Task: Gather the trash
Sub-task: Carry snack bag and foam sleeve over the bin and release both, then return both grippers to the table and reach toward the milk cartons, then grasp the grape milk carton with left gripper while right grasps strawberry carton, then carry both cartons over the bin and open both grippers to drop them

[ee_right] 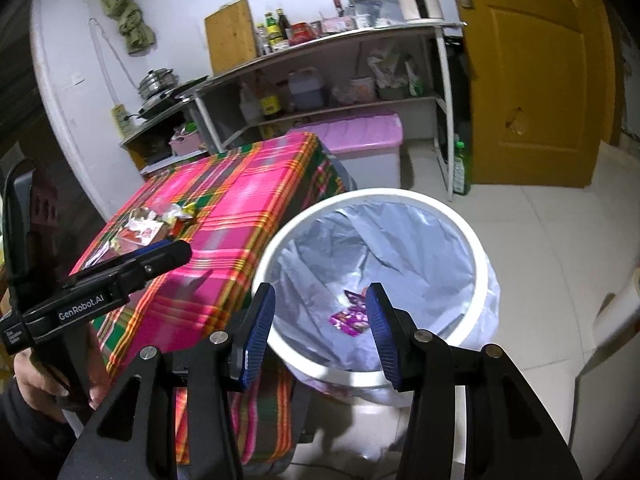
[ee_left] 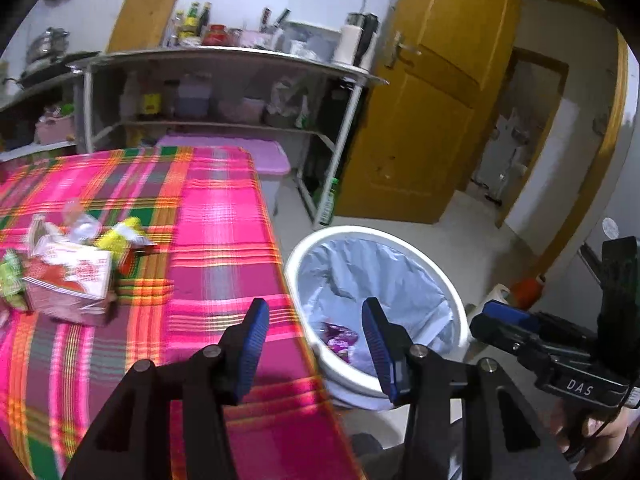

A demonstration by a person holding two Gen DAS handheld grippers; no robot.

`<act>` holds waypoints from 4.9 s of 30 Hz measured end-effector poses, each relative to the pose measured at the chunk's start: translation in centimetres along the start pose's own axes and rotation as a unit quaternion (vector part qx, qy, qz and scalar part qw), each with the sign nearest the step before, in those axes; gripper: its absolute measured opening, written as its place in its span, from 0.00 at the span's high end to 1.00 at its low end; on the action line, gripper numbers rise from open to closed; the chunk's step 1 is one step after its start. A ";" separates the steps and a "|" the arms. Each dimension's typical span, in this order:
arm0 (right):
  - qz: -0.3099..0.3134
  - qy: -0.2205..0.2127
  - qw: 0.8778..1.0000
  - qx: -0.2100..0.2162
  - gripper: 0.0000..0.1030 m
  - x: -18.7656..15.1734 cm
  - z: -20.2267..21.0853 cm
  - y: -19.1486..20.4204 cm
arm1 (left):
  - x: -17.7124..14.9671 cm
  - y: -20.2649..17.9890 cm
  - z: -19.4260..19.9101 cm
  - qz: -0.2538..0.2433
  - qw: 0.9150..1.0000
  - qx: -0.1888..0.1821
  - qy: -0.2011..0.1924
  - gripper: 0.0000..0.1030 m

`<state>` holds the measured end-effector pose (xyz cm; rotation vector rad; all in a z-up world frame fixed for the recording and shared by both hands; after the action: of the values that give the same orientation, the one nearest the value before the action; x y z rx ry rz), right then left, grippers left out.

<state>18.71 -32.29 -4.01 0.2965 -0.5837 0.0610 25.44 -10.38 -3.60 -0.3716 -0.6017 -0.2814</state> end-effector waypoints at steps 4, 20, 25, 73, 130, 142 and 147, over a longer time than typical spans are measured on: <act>0.016 0.003 1.000 0.003 0.53 0.0 0.0 1.7 | -0.9 1.3 2.3 0.008 0.999 0.028 -0.020 0.53; 0.127 0.027 0.990 0.058 0.45 -0.1 -2.1 10.2 | -5.1 7.6 8.1 0.052 0.994 0.081 -0.044 0.53; 0.155 0.032 0.985 0.066 0.45 0.4 -2.9 12.2 | -5.8 9.7 9.3 0.069 0.992 0.095 -0.053 0.53; 0.385 0.110 0.907 0.129 0.35 9.7 -17.5 24.4 | -4.3 26.5 6.7 0.049 0.993 0.099 0.029 0.34; 0.113 0.007 0.993 0.033 0.45 0.4 -0.2 11.0 | -7.1 7.1 10.1 0.043 0.996 0.072 -0.044 0.41; 0.042 0.013 0.999 -0.013 0.45 0.4 -0.8 4.9 | -4.6 3.3 6.3 0.002 0.999 0.041 -0.023 0.41; 0.014 0.026 0.999 -0.031 0.45 0.6 -1.7 2.2 | -3.2 2.1 4.1 -0.011 1.000 0.026 -0.012 0.41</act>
<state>19.81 -29.68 -4.45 0.2262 -0.5381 0.0770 21.65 -6.34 -2.91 -0.3198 -0.6355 -0.2819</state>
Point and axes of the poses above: each gripper's, at about its wrist camera, not at the fingertips, and z roughly against the way its jaws point, y to its left, x to its top, the point moved 2 cm from there along -z, roughly the way its jaws point, and after that the axes turned 13 degrees about y, right-handed, at the moved point
